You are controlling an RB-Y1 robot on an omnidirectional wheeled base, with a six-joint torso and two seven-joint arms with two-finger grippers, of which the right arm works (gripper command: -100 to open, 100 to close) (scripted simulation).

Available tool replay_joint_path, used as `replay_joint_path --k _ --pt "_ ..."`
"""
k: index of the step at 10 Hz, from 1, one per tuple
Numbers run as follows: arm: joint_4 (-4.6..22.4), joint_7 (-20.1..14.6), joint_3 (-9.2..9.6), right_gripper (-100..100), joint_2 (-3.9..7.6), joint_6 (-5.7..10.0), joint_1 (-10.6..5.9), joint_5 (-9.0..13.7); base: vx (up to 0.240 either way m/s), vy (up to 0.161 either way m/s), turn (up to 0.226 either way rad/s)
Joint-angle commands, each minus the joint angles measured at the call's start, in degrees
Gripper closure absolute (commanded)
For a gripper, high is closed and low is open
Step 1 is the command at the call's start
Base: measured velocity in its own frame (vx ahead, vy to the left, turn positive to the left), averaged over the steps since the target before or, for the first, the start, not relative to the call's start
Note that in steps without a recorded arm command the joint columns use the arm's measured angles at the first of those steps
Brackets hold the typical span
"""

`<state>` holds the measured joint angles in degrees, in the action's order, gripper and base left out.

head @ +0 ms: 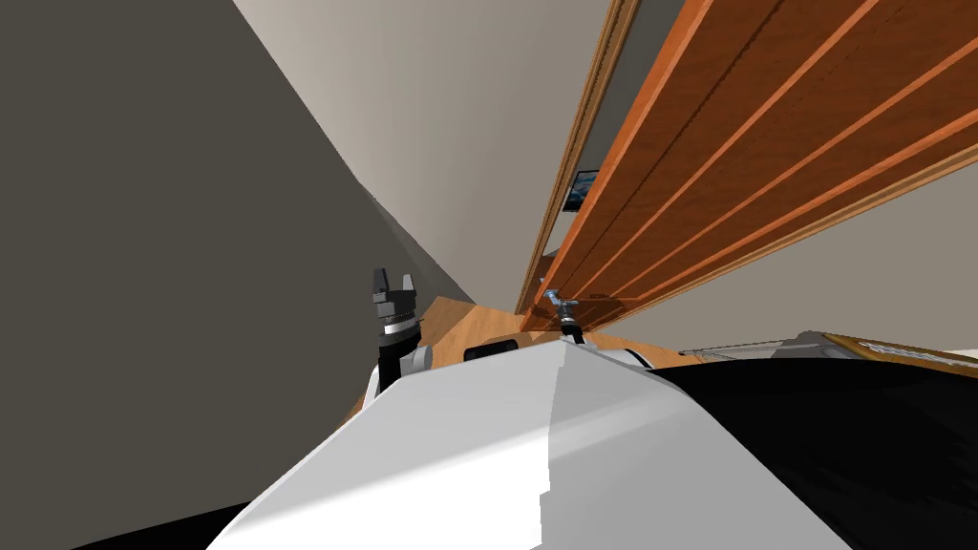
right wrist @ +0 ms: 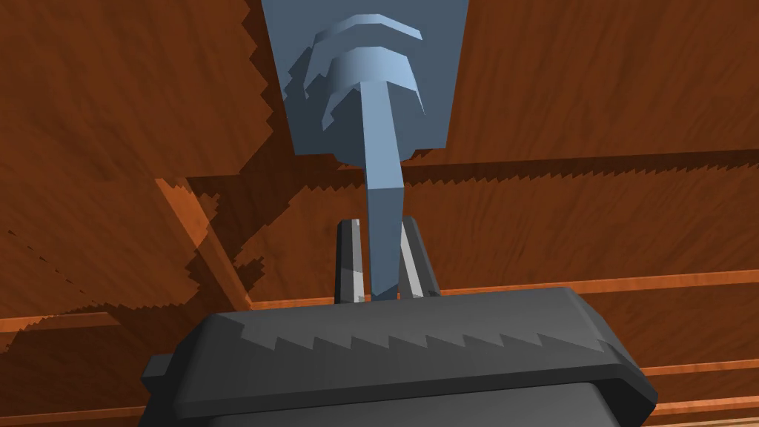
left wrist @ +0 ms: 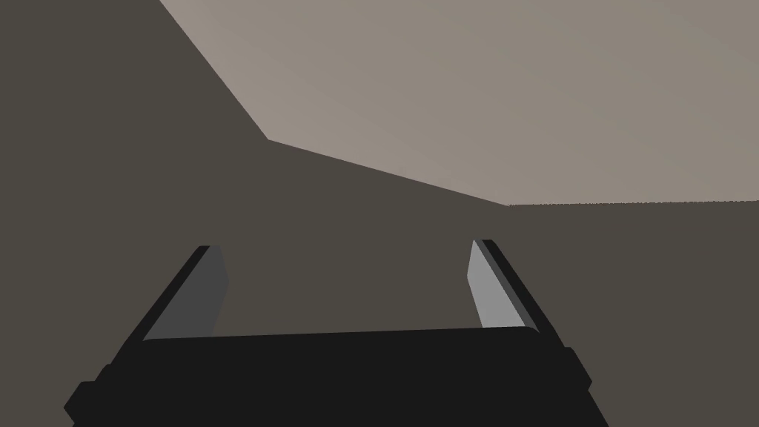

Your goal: Pull the door open

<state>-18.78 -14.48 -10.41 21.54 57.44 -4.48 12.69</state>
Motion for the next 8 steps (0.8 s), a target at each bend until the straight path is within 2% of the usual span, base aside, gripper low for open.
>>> replay_joint_path --k 1,5,6,7,8 --pt "-1.25 -0.13 -0.47 100 0.70 0.25 0.32 0.29 -0.127 -0.016 0.045" --pt "-1.25 -0.13 -0.45 100 0.69 0.24 0.29 0.27 -0.131 -0.018 0.017" --pt "0.00 -0.13 -0.45 100 0.69 0.24 0.29 0.27 -0.137 -0.011 0.007" --pt "-1.25 -0.13 -0.45 100 0.69 0.24 0.29 0.27 -0.077 0.012 -0.035" --pt "-1.25 -0.13 -0.43 100 0.68 0.24 0.27 0.25 -0.170 0.009 0.001"
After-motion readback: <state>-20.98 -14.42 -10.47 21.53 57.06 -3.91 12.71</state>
